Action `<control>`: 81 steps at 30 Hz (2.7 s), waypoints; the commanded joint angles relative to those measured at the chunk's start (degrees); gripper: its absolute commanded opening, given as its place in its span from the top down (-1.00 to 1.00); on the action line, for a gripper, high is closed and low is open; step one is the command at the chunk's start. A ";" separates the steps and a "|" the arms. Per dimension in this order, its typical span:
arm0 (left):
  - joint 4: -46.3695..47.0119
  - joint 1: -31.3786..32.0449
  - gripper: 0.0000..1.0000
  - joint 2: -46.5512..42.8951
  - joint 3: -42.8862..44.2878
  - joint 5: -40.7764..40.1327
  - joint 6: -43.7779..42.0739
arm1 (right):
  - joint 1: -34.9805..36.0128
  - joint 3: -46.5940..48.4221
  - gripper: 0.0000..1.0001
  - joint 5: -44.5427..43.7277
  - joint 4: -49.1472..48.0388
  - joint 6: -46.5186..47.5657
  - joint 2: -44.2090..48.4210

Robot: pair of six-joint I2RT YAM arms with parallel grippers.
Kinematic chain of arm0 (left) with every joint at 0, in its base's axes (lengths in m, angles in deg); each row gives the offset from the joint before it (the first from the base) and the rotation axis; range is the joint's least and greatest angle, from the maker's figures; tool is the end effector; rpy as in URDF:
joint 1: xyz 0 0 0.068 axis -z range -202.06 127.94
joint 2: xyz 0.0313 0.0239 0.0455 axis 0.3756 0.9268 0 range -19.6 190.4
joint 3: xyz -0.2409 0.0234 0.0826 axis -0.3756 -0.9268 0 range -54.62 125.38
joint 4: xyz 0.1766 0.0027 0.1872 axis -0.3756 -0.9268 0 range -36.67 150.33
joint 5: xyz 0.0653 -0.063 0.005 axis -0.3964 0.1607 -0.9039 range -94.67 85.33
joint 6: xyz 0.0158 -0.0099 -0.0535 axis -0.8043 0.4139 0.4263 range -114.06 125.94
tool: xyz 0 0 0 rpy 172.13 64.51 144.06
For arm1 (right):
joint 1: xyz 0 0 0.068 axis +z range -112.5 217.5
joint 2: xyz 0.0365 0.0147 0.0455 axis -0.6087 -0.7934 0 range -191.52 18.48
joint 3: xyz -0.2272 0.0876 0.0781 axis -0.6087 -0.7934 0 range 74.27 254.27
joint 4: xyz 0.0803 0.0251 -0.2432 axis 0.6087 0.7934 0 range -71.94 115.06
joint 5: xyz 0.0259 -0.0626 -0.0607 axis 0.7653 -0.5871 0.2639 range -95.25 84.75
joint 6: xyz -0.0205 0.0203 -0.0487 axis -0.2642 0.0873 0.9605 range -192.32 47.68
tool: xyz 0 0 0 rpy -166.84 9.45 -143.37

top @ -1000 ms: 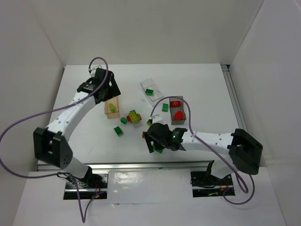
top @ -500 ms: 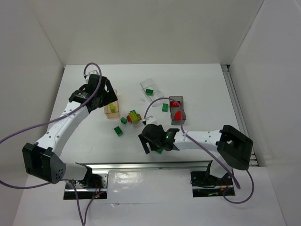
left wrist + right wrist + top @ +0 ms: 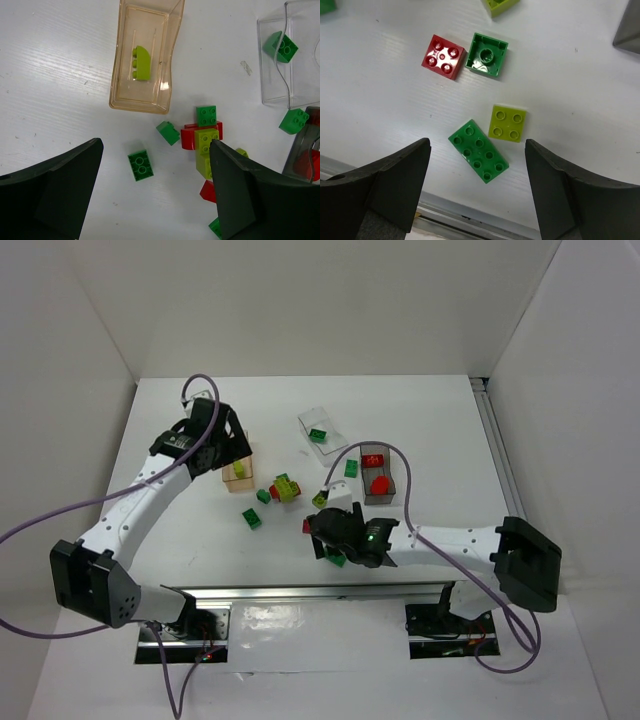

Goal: Sort the legos into containers by color

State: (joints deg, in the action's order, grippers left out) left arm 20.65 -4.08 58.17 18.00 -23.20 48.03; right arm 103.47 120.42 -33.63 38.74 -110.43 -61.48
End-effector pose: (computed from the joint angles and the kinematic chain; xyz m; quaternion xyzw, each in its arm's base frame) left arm 0.2816 -0.0781 0.3137 -0.2507 0.8783 -0.0610 0.4025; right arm 0.1286 0.2423 0.1835 -0.1498 0.9142 0.0894 0.3658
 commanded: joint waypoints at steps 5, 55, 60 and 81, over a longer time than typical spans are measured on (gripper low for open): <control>-0.13 0.74 -0.90 0.18 -0.37 0.24 -0.78 | -0.15 -0.36 -0.69 4.29 3.05 -1.62 -2.39; 3.46 5.05 -0.81 -2.81 -18.56 6.13 8.36 | -28.43 47.94 0.60 6.48 -2.49 24.75 -30.21; 4.88 5.58 -0.68 0.44 -19.71 5.60 8.89 | -32.04 57.20 0.60 7.73 -2.49 24.75 -39.56; 12.19 5.58 0.17 11.35 -22.96 7.19 11.18 | -36.53 45.45 -0.32 8.34 -7.16 24.75 -29.38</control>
State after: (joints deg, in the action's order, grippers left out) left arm 34.25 1.29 69.50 -5.71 -15.31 58.06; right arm 67.84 167.89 -24.02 34.68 -86.10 -96.32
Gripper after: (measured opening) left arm 0.467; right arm 0.656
